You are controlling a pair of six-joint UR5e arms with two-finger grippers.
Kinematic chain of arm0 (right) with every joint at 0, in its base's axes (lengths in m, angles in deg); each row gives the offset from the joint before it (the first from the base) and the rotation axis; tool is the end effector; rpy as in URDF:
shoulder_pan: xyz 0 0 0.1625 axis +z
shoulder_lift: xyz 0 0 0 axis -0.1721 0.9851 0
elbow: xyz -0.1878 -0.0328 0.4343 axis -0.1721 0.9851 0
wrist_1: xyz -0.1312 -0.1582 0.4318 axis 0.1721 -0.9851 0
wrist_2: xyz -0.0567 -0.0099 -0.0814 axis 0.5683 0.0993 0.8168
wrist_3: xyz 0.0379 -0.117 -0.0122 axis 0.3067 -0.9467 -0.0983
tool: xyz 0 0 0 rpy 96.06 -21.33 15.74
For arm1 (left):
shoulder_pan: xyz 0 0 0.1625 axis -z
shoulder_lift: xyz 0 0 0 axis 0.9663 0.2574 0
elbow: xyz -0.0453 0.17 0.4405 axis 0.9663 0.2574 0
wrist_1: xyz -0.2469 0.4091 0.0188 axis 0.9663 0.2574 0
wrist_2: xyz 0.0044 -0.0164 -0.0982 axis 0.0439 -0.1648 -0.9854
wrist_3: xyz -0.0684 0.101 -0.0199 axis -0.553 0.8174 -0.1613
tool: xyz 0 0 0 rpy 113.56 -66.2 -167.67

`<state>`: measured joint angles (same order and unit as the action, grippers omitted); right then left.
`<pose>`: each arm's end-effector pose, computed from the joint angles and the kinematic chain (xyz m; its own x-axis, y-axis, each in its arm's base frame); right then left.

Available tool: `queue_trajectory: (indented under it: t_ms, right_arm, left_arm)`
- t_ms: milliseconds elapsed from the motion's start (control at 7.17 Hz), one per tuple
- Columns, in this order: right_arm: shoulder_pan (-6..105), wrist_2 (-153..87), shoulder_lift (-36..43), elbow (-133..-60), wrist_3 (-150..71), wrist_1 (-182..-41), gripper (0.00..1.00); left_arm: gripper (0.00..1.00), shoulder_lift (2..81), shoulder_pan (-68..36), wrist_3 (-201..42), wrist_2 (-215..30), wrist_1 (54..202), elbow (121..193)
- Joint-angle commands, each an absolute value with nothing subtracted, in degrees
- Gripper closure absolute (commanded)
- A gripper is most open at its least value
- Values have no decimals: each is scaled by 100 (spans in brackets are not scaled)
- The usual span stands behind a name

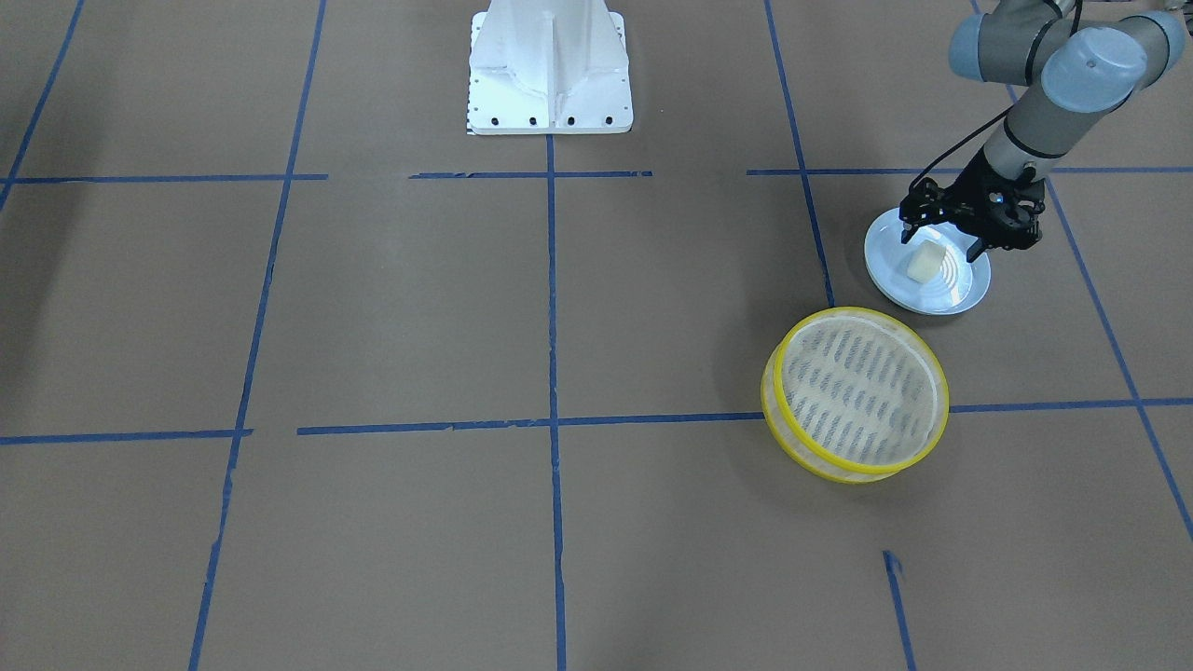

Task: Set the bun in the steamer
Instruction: 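Lower the left gripper onto the white bun on the blue plate and grasp it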

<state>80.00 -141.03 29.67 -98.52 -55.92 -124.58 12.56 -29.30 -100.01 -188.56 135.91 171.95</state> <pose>0.0510 -0.5081 0.7388 0.7522 0.0161 0.6587 -0.0031 0.9998 -0.0209 0.3129 -0.4309 0.5943 0.6540 0.3672 -0.6614 -0.1864 0.9256 0.3296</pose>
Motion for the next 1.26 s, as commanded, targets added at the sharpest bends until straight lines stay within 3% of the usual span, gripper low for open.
queue_trajectory:
  t_ms: [0,279,837,1116]
  right_arm:
    - [8000,-14103,2967,-9853,-5592,-12459,0]
    - [8000,-14103,2967,-9853,-5592,-12459,0]
    - [8000,-14103,2967,-9853,-5592,-12459,0]
    - [8000,-14103,2967,-9853,-5592,-12459,0]
  left_arm:
    - [1,1280,-3069,-9967,-18667,13732,16979]
    - [2,1421,-3087,-9879,-18572,13732,16881]
    - [13,1474,-3263,-9853,-18465,13732,16678]
    - [24,1465,-3333,-9870,-18544,13723,16696]
